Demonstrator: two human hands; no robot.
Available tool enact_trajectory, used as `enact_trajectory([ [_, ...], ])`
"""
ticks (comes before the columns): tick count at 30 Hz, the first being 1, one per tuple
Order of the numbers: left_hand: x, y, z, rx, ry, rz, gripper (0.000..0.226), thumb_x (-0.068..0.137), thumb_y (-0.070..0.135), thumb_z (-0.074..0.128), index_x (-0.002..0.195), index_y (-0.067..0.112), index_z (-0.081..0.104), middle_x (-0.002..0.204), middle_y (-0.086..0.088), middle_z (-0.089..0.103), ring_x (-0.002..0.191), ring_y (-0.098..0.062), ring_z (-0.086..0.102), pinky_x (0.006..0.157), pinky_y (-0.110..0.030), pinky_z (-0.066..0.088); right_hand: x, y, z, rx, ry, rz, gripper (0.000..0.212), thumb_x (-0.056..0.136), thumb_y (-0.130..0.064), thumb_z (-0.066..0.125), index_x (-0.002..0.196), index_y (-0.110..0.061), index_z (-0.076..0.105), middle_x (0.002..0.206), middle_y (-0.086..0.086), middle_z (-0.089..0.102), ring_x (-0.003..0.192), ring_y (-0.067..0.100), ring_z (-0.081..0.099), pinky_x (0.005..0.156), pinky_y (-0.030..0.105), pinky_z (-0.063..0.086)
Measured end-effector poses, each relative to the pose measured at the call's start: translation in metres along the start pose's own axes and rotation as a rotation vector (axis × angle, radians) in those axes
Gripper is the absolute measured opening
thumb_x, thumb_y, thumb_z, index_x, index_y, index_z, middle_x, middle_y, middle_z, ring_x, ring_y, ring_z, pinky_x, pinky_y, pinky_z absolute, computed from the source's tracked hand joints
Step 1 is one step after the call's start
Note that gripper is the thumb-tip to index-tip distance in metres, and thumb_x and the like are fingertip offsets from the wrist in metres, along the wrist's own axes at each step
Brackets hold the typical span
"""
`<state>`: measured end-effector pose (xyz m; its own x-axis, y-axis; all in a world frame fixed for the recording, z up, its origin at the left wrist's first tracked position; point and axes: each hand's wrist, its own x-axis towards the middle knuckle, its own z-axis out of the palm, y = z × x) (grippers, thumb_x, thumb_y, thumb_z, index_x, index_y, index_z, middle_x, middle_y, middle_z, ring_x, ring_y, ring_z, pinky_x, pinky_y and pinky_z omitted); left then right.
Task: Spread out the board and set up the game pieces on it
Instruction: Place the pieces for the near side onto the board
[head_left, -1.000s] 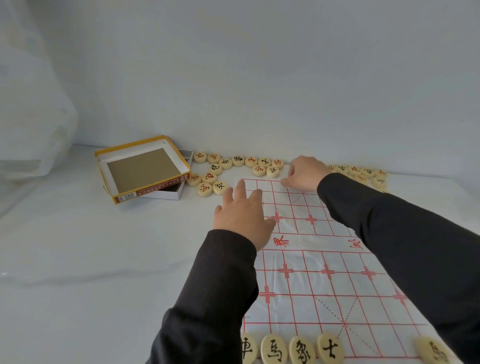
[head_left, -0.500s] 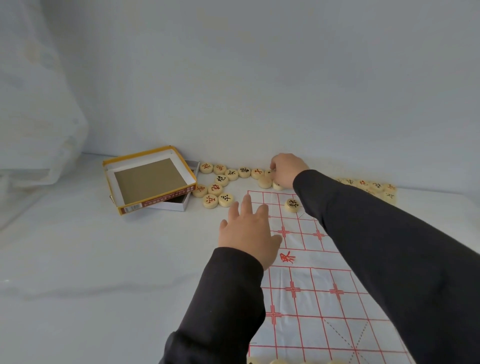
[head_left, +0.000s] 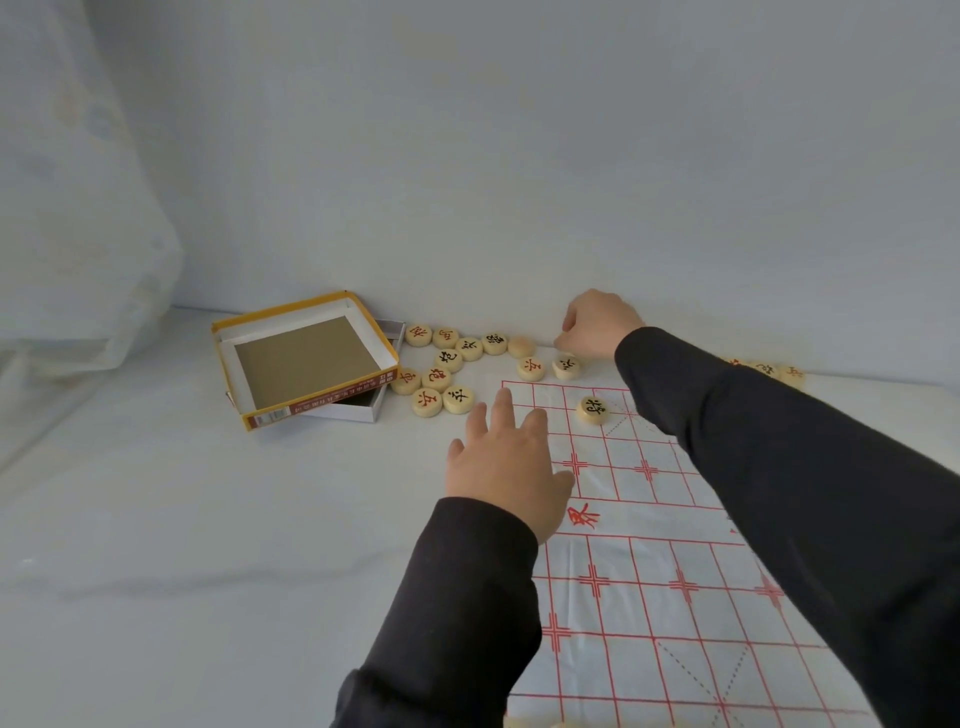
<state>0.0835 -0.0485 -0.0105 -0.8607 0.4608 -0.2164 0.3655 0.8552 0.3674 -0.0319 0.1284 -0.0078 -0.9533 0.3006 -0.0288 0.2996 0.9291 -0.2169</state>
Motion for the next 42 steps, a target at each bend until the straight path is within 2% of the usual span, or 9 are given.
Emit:
enact_trajectory([
  [4, 0.000, 0.001, 0.001, 0.010, -0.003, 0.001, 0.068, 0.091, 0.046, 0.050, 0.147, 0.026, 0.017, 0.157, -0.003, 0.000, 0.144, -0.029, 0.001, 0.113, -0.048, 0.017, -0.009, 0.006, 0.006, -0.082, -0.120, -0.020, 0.027, 0.085, -0.020, 0.060, 0.106, -0.005, 0.064, 0.105, 0.012, 0.066, 0.095, 0.027, 0.062, 0.080, 0.032, 0.049],
  [9, -0.001, 0.002, 0.002, 0.020, -0.003, 0.006, 0.068, 0.091, 0.046, 0.050, 0.147, 0.026, 0.018, 0.157, -0.004, 0.000, 0.144, -0.029, 0.002, 0.113, -0.048, 0.018, -0.016, 0.001, 0.015, -0.115, -0.091, -0.055, 0.024, 0.080, -0.020, 0.064, 0.098, -0.005, 0.066, 0.093, 0.011, 0.067, 0.080, 0.024, 0.060, 0.067, 0.029, 0.046],
  [16, -0.003, -0.002, -0.002, -0.003, -0.012, 0.005, 0.068, 0.091, 0.044, 0.050, 0.147, 0.027, 0.017, 0.157, -0.002, 0.001, 0.144, -0.027, 0.004, 0.113, -0.047, 0.020, -0.041, -0.003, 0.006, -0.042, -0.096, -0.159, 0.027, 0.080, -0.020, 0.066, 0.096, 0.001, 0.069, 0.076, 0.014, 0.060, 0.067, 0.019, 0.050, 0.061, 0.028, 0.042],
  [21, -0.002, -0.008, 0.001, -0.005, -0.026, -0.035, 0.066, 0.090, 0.046, 0.051, 0.146, 0.025, 0.022, 0.156, -0.002, 0.010, 0.142, -0.027, 0.014, 0.112, -0.046, 0.026, -0.074, -0.010, 0.009, -0.091, -0.153, -0.283, 0.032, 0.082, -0.029, 0.067, 0.101, -0.003, 0.067, 0.101, 0.018, 0.067, 0.070, 0.018, 0.052, 0.071, 0.037, 0.051],
  [25, -0.001, -0.012, 0.002, 0.022, -0.051, -0.079, 0.063, 0.090, 0.047, 0.051, 0.143, 0.024, 0.028, 0.152, -0.003, 0.021, 0.137, -0.026, 0.025, 0.107, -0.044, 0.032, -0.093, -0.007, 0.012, -0.163, -0.284, -0.332, 0.031, 0.084, -0.035, 0.066, 0.106, -0.014, 0.064, 0.099, 0.000, 0.063, 0.086, 0.016, 0.057, 0.073, 0.026, 0.047],
  [30, -0.004, -0.009, 0.001, 0.003, -0.069, -0.051, 0.063, 0.090, 0.046, 0.050, 0.144, 0.024, 0.027, 0.152, -0.004, 0.022, 0.137, -0.027, 0.025, 0.108, -0.044, 0.032, -0.053, 0.009, 0.004, -0.025, -0.068, -0.125, 0.036, 0.089, -0.043, 0.057, 0.108, -0.013, 0.061, 0.106, 0.003, 0.062, 0.095, 0.019, 0.057, 0.082, 0.030, 0.047],
  [36, -0.003, -0.009, 0.001, 0.020, -0.060, -0.044, 0.063, 0.090, 0.048, 0.050, 0.144, 0.024, 0.027, 0.151, -0.004, 0.023, 0.137, -0.027, 0.026, 0.108, -0.044, 0.033, -0.024, 0.010, 0.026, -0.080, -0.092, -0.033, 0.025, 0.087, -0.024, 0.059, 0.108, -0.010, 0.061, 0.107, 0.007, 0.064, 0.093, 0.023, 0.060, 0.074, 0.028, 0.046],
  [40, -0.002, -0.011, 0.001, 0.018, -0.048, -0.042, 0.062, 0.090, 0.048, 0.050, 0.143, 0.024, 0.028, 0.151, -0.004, 0.023, 0.137, -0.027, 0.026, 0.108, -0.044, 0.033, -0.042, 0.000, 0.011, 0.084, 0.019, -0.136, 0.024, 0.084, -0.024, 0.065, 0.105, -0.013, 0.065, 0.101, 0.000, 0.060, 0.090, 0.017, 0.057, 0.074, 0.025, 0.046],
  [42, -0.001, -0.011, 0.001, 0.019, -0.045, -0.047, 0.062, 0.090, 0.048, 0.050, 0.143, 0.024, 0.028, 0.151, -0.004, 0.024, 0.136, -0.027, 0.027, 0.108, -0.044, 0.033, -0.066, -0.007, 0.004, 0.107, -0.106, -0.277, 0.025, 0.081, -0.028, 0.069, 0.103, -0.016, 0.066, 0.089, -0.008, 0.055, 0.080, 0.009, 0.053, 0.065, 0.019, 0.042],
])
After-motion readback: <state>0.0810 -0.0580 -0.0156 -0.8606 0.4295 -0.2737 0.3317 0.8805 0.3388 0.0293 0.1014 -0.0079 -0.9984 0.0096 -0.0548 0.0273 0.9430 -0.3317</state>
